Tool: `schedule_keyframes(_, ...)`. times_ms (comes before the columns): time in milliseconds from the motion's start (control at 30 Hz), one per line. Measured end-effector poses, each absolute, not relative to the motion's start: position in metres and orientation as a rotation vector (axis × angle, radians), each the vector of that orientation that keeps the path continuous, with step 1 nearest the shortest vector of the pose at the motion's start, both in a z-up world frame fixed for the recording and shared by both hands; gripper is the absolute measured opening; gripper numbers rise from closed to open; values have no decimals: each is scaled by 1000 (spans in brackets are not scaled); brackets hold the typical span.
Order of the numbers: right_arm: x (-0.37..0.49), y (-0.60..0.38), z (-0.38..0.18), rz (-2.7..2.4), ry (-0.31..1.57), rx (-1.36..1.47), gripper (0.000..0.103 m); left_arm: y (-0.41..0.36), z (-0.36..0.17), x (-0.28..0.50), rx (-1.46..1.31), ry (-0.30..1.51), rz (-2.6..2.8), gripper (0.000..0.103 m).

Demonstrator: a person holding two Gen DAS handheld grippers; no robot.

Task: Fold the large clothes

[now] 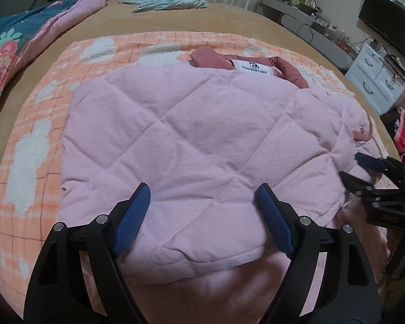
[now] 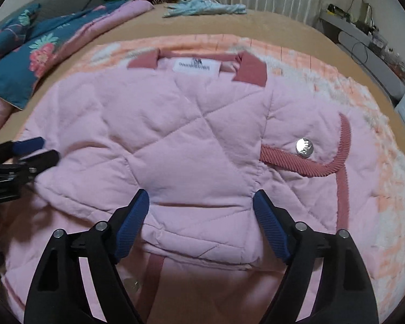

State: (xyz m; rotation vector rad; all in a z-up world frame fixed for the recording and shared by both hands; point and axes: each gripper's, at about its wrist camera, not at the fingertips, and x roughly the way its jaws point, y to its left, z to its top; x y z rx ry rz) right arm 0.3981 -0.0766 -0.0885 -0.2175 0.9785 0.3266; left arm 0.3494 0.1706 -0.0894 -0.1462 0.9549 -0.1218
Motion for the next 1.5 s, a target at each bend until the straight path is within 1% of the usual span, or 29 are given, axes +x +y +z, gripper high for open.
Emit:
schedule_keyframes(200,400,-76,-100,310,960,-202,81,168,-86,346,-135,955,-113,74)
schedule_keyframes(233,399,-77,-99,307,958,-193,81,167,-84,345,-135,956,-108,75)
schedule_keyframes(300,396,-79,-98,301,958,-178,81,167,-81,343,-146,962,-106,81)
schedule_keyframes(367,393,-82,-96,299,957,-160,82,165,-76,341,-154,965,-105,90)
schedule_keyframes(433,389,-86,-91,300,953,-134,84,163,-72,338,-154,963,-102,94)
schedule_keyframes(467,388,-88,-89,299,954,-123,87,160,-71,336,-150,961,-103,94)
schedule_keyframes(667,366,-99,-77,312,948,-62,96,156,-63,323,-140,964,-99,94)
schedule_keyframes(900,341,-108,-68,303,954,-8,96,157,-56,304,-169,975,-92,94)
schedule_keyframes(1500,298,-120,-20,282,871,3,97,162,-15,268,-196,877,-90,94)
